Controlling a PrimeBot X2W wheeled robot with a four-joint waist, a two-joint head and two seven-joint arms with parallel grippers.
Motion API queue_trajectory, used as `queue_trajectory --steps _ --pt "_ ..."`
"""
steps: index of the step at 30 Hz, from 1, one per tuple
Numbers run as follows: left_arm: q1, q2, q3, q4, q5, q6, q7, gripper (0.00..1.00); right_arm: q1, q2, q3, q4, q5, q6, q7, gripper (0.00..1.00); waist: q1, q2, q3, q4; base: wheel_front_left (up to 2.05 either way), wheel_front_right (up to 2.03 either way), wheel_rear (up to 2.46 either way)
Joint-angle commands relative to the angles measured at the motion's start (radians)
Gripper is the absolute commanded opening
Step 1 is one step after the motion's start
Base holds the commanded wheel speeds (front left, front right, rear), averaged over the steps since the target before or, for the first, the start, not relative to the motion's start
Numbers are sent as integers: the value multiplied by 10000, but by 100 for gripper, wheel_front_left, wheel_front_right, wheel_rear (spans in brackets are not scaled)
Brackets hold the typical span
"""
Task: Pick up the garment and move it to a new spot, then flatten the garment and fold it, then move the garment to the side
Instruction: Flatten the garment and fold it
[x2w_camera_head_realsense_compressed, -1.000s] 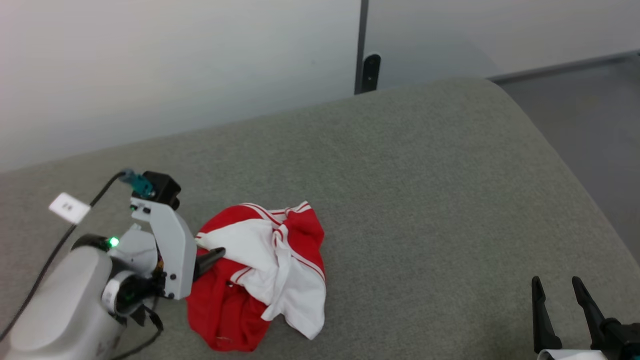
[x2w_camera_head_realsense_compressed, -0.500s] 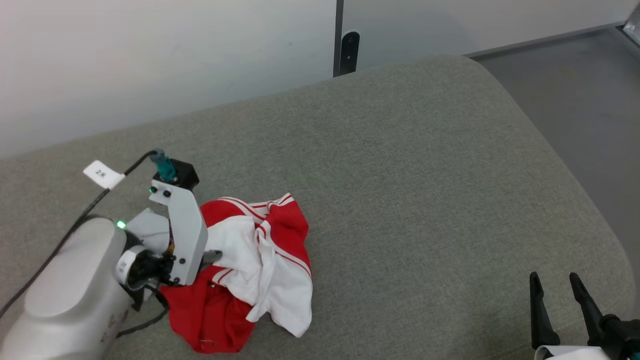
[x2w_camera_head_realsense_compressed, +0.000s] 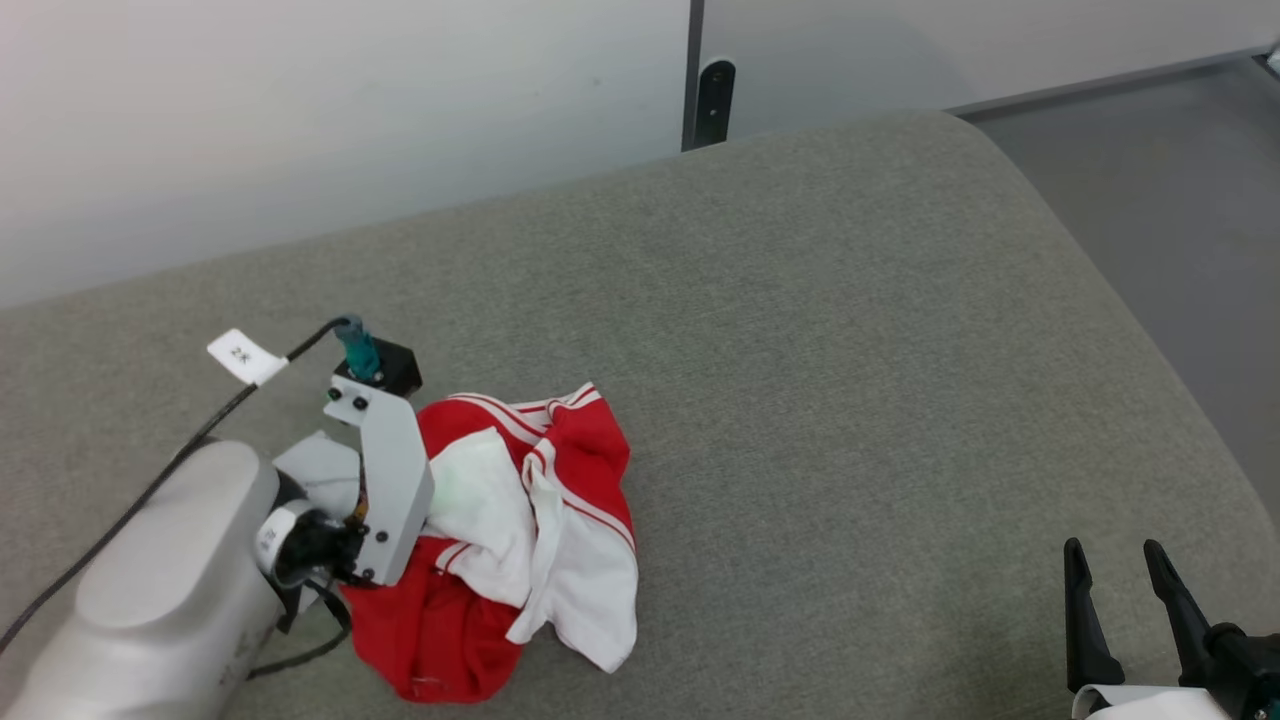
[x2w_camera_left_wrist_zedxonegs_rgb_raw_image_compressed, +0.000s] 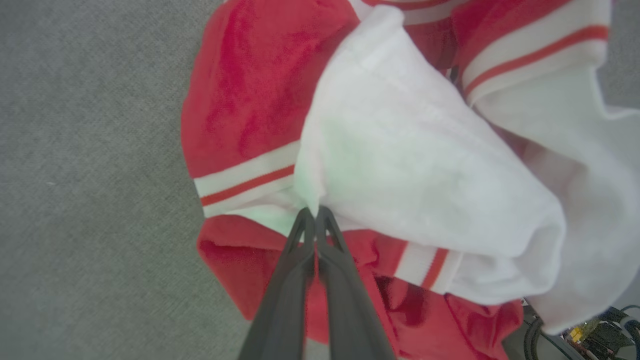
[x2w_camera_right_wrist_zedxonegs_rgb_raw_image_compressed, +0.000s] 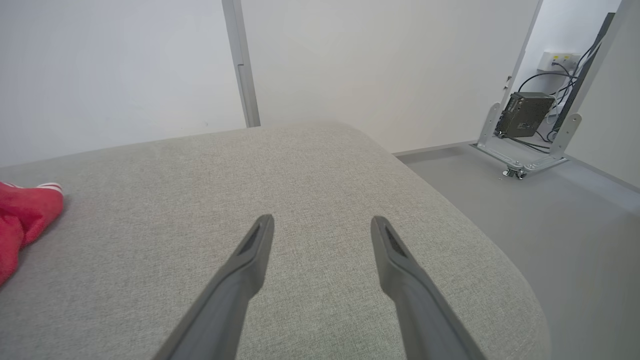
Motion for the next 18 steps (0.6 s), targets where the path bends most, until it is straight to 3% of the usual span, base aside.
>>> queue_trajectory --steps 1,9,18 --pt "-188 26 -31 22 -49 -18 41 0 -22 6 -13 24 21 1 -9 100 0 0 -37 72 0 0 0" --pt "-742 573 -80 -311 88 -19 -330 0 150 6 -142 58 -74 1 -9 100 0 0 -254 477 0 0 0" --pt "-365 2201 266 -920 509 353 -508 0 318 6 -236 30 -191 1 -9 100 0 0 -486 1146 0 0 0"
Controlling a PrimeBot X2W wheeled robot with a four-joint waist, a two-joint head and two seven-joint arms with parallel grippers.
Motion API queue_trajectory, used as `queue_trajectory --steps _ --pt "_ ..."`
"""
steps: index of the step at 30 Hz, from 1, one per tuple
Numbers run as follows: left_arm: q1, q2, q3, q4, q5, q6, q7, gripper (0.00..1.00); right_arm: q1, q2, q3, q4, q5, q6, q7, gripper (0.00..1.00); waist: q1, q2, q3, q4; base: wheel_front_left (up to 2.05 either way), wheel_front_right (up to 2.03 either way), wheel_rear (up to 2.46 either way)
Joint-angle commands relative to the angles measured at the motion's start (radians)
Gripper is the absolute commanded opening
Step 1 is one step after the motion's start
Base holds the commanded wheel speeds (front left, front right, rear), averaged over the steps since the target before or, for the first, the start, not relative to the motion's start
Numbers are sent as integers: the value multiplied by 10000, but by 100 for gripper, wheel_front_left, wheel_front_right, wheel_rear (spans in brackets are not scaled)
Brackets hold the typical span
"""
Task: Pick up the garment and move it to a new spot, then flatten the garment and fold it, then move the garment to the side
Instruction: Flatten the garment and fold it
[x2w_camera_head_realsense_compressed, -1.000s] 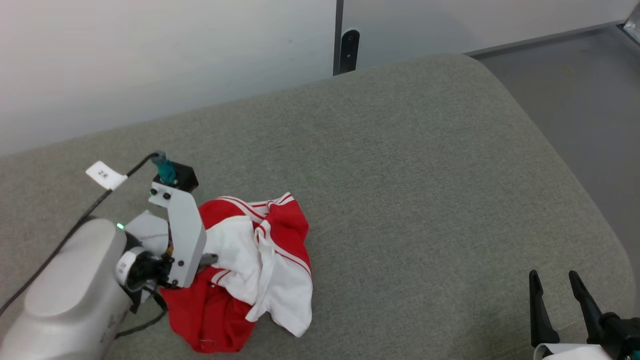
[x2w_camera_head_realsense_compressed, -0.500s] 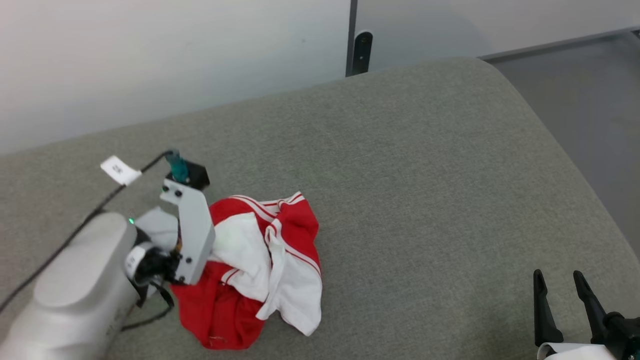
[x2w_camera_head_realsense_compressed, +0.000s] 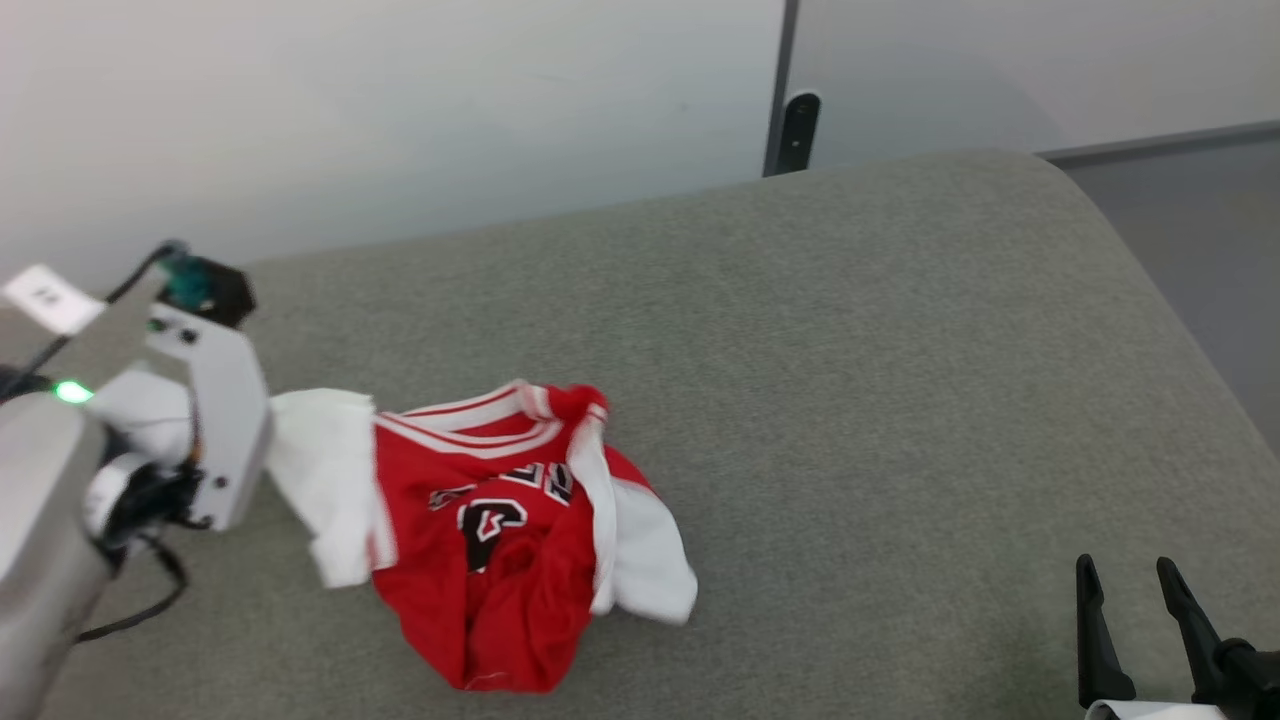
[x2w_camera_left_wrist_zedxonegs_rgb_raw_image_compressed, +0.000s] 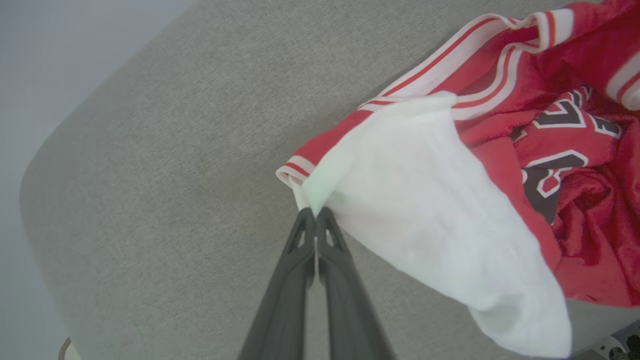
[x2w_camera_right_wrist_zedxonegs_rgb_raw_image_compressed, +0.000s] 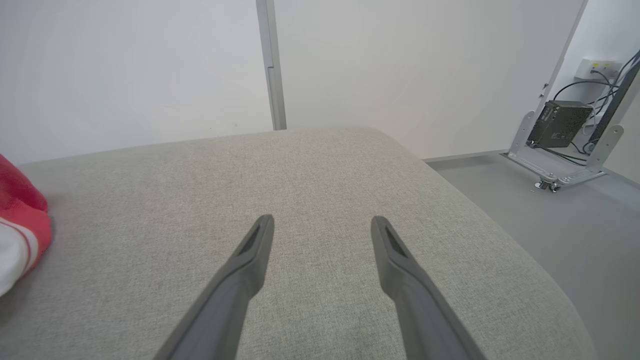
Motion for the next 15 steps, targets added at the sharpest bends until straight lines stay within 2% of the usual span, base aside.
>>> queue_trajectory --steps 1,7,10,15 --pt "219 177 82 -36 133 151 -133 0 121 2 -33 -17 -61 1 -11 100 0 0 -88 231 0 0 0" --pt "1014 1112 166 245 382 387 -583 0 13 2 15 5 -115 1 -13 100 0 0 -54 416 0 0 0" --pt "1491 1219 184 628 305 437 -943 0 -63 2 42 -1 -114 1 -11 100 0 0 -8 406 0 0 0" --pt "2152 904 233 1505 -146 624 -1069 0 -80 2 57 -5 -127 1 -13 100 0 0 42 325 0 0 0"
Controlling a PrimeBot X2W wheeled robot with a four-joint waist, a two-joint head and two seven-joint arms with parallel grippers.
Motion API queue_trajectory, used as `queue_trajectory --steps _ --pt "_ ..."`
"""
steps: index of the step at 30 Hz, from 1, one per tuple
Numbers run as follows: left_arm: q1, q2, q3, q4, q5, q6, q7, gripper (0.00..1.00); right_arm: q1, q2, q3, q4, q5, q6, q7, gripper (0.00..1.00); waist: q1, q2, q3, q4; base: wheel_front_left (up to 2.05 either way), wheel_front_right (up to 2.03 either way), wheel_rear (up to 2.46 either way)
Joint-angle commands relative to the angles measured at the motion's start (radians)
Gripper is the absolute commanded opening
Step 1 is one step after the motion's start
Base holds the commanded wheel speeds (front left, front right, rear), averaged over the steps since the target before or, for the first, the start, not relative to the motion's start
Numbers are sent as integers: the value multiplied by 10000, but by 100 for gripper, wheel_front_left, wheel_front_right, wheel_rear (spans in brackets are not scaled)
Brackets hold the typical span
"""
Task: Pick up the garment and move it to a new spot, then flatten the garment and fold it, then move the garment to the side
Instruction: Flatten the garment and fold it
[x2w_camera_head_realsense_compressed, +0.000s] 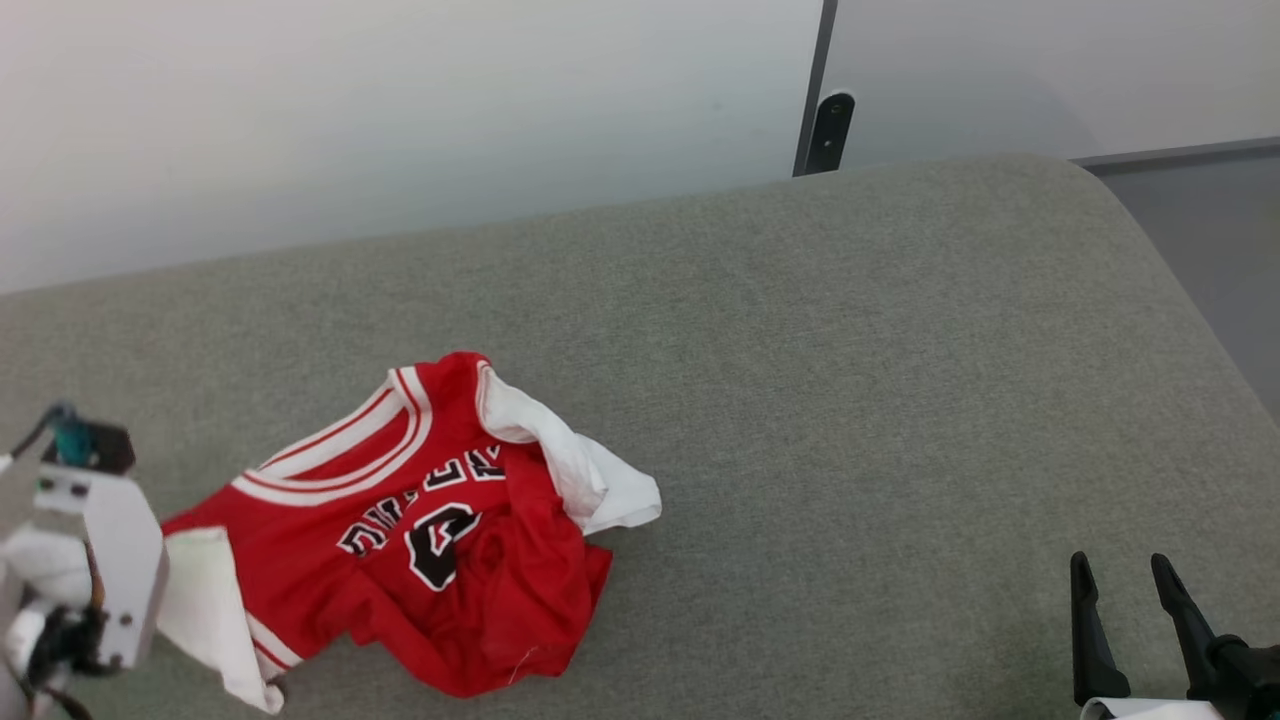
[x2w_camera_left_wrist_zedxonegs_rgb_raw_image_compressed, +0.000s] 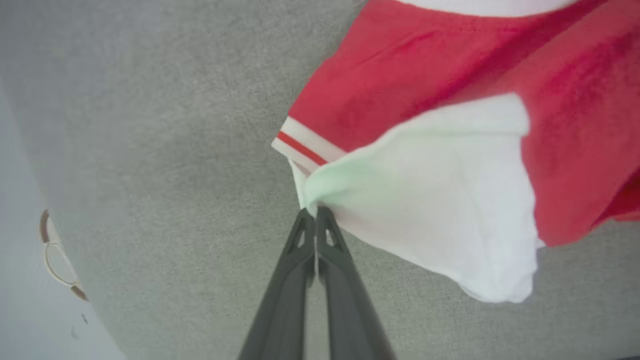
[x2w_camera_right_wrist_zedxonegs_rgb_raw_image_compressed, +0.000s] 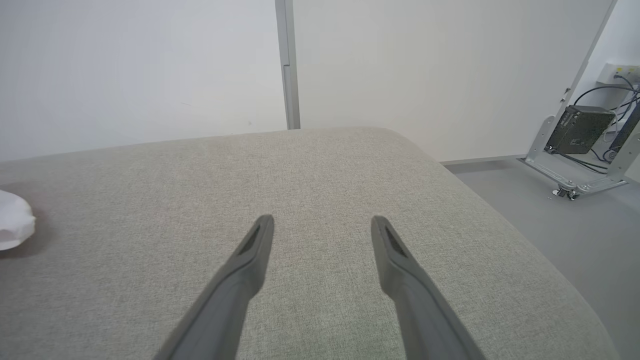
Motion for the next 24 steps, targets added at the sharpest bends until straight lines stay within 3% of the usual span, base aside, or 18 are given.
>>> queue_trajectory --steps 1,6,7,9,18,24 --pt "218 -122 -14 196 -77 70 -38 0 -58 6 -5 -4 -29 1 -9 100 0 -1 25 -43 0 0 0" --pt "351 -429 1 661 -329 113 -77 1 -117 6 22 7 3 1 -9 100 0 -1 57 -124 0 0 0" --pt "335 -458 -23 749 -306 136 -81 37 -126 6 31 17 1 1 -9 100 0 -1 51 -142 0 0 0" --pt "209 -482 -57 829 -287 127 16 100 -106 6 30 20 -13 1 -9 100 0 -1 6 -151 0 0 0" --pt "-338 -42 -85 127 -62 493 685 100 213 6 41 30 -76 1 -9 100 0 -1 -420 12 0 0 0" --pt "-347 18 36 -1148 182 898 114 100 328 6 181 -37 -95 1 -9 100 0 -1 -615 193 0 0 0"
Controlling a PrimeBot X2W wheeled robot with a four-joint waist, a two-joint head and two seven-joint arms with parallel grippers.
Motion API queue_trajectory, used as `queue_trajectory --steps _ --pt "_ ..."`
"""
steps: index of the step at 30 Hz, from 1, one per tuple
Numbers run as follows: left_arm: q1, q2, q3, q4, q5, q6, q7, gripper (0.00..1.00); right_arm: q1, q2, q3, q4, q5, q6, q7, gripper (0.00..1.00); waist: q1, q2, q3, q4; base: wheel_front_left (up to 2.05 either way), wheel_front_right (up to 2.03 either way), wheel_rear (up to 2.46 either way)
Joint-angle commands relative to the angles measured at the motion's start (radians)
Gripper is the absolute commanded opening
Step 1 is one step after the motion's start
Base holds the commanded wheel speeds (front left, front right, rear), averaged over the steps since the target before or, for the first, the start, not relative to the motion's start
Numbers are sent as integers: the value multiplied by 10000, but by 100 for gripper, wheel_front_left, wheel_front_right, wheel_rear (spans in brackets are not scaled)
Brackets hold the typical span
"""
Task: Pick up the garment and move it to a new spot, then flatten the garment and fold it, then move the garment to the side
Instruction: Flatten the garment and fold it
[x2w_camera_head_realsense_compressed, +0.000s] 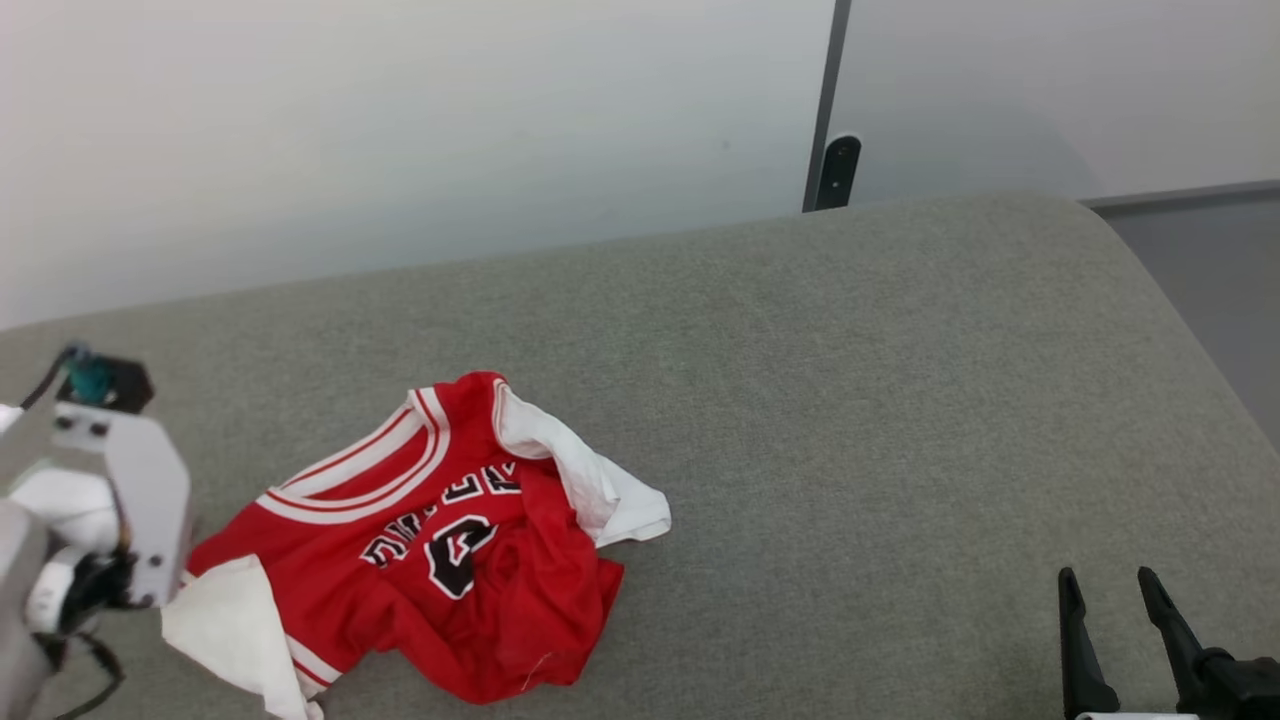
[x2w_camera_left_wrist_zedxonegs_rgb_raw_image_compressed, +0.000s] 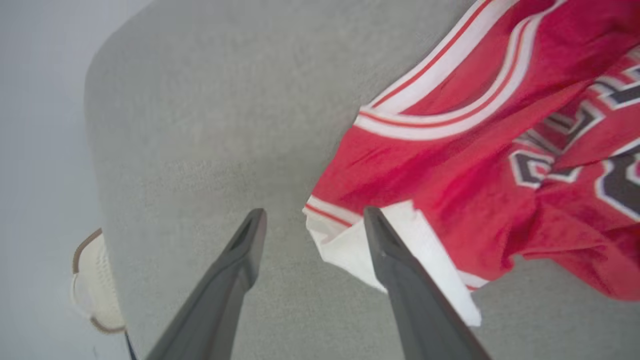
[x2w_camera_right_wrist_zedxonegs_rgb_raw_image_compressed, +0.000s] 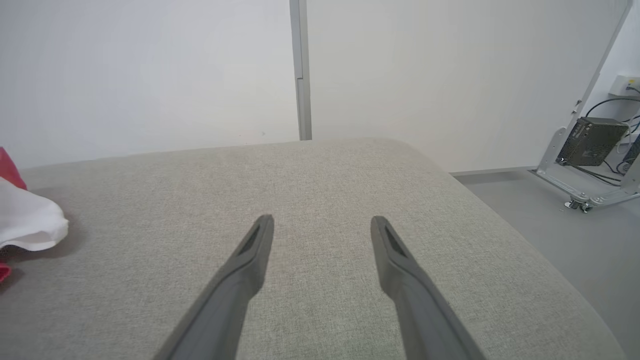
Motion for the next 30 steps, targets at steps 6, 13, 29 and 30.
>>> queue_trajectory --steps 6,13,29,30 --pt "805 -882 679 -1737 -531 192 -2360 100 203 5 232 -245 55 1 -9 100 0 0 -262 230 0 0 0" --pt "2136 -1833 1147 -3163 -651 -174 -5626 100 255 6 422 -351 -92 1 -9 100 0 0 -532 450 0 0 0" --pt "2960 -3004 1358 -2332 -255 -674 -9341 100 229 11 916 -351 -224 1 -10 100 0 0 -999 2056 0 0 0" --pt "2877 -3039 1371 -2182 -247 -647 -9356 100 187 9 1006 -326 -255 1 -9 100 0 0 -1025 2243 0 0 0"
